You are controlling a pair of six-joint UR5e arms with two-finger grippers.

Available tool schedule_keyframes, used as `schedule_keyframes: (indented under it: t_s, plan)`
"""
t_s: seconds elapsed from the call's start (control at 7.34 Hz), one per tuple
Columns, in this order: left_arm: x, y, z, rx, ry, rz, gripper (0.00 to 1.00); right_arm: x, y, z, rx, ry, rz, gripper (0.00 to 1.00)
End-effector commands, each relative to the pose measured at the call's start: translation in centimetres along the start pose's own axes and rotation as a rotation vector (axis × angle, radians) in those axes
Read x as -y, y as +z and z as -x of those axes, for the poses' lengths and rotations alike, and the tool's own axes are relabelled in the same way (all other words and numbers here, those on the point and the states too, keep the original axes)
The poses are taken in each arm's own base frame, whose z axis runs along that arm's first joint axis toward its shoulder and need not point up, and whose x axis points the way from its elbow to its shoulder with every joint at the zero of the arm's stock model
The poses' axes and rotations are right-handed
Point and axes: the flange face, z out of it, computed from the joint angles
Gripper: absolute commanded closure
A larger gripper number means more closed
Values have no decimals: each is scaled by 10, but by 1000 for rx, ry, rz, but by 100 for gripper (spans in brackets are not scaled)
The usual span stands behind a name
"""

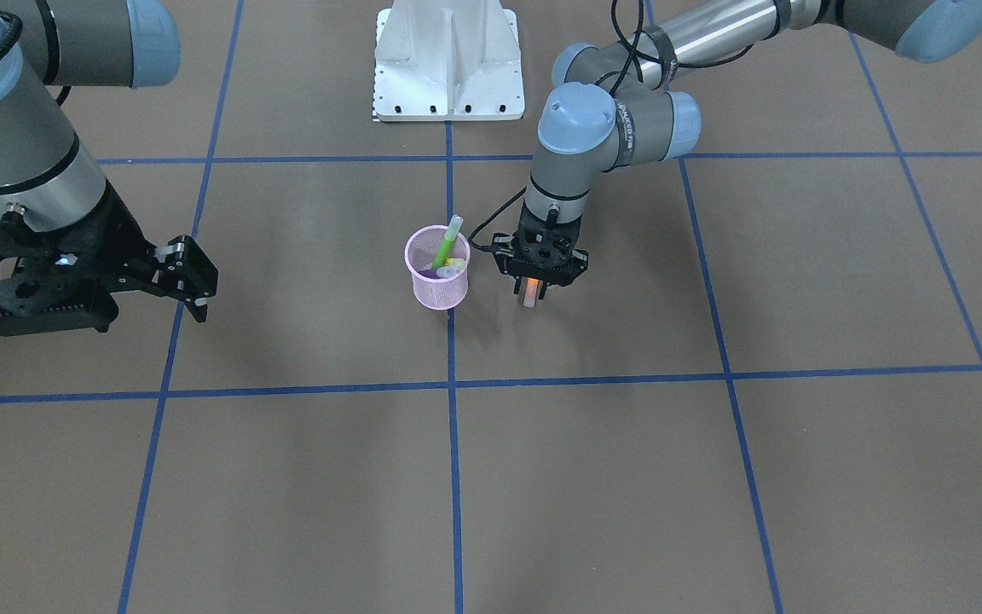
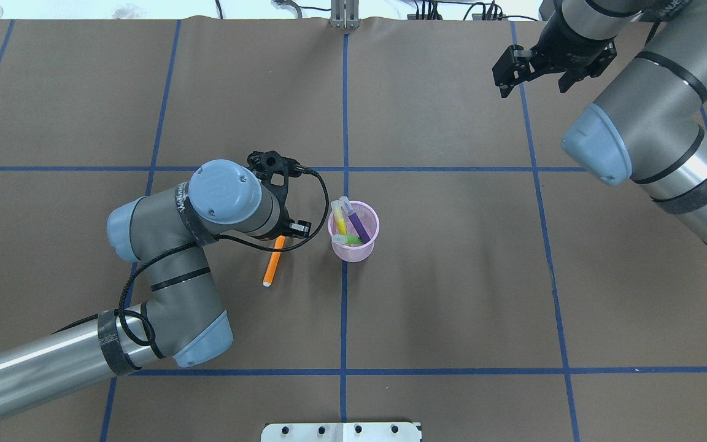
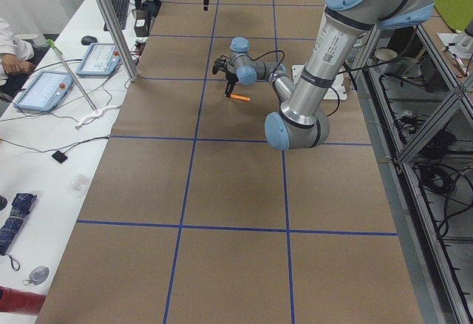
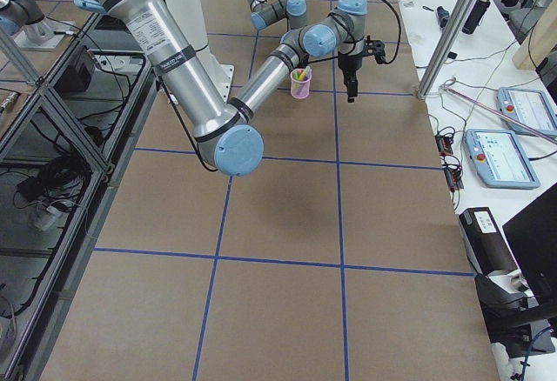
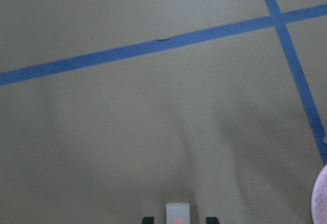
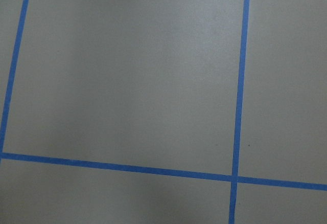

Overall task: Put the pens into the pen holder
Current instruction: 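Lower the left gripper onto the orange marker and grasp it while the right arm withdraws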

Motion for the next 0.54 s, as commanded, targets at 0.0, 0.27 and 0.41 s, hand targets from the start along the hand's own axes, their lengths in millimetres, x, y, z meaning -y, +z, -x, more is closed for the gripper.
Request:
schedule_keyframes:
  t_s: [0.0, 0.27, 0.41]
  plan:
    - [-4, 4, 3, 6, 1, 8, 63, 0, -1, 1, 3, -2, -3, 0]
    - [-5, 4, 3, 8, 0, 9, 64, -1, -3, 1, 4, -2, -5, 0]
    - [-5, 4, 3, 7, 0, 9, 67, -1, -3, 1, 4, -2, -4, 0]
